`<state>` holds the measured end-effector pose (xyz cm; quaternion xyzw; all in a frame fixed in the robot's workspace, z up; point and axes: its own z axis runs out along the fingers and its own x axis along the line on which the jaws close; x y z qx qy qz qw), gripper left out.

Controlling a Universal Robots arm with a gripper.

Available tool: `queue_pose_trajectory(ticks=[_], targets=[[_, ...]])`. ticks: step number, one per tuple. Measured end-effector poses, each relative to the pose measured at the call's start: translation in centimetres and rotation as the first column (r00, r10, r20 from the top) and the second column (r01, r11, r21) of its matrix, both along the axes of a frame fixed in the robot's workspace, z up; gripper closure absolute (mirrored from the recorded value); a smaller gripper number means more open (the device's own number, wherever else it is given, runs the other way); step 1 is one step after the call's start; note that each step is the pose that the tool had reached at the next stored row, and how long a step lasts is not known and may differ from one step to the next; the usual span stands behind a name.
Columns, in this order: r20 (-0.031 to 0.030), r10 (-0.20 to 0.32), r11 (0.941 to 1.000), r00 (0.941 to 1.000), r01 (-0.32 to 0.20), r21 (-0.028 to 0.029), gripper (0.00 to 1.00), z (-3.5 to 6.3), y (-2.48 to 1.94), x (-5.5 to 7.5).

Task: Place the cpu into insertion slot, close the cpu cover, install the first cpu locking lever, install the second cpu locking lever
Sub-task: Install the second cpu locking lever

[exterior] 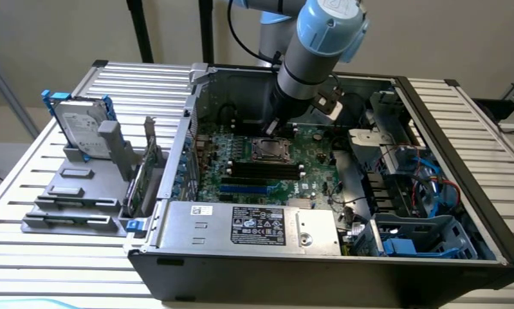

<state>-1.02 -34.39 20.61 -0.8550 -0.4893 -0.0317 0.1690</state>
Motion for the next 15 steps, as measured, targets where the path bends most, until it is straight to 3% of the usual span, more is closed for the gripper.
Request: queue_pose_trajectory(ticks=[9, 15], targets=[[0.0006, 0.0, 1.0, 1.0, 0.0, 0.002, 0.89, 0.65, -1.4, -0.5], [0.006, 0.0, 1.0, 1.0, 0.0, 0.0013, 0.89, 1.19, -2.07, -1.4]])
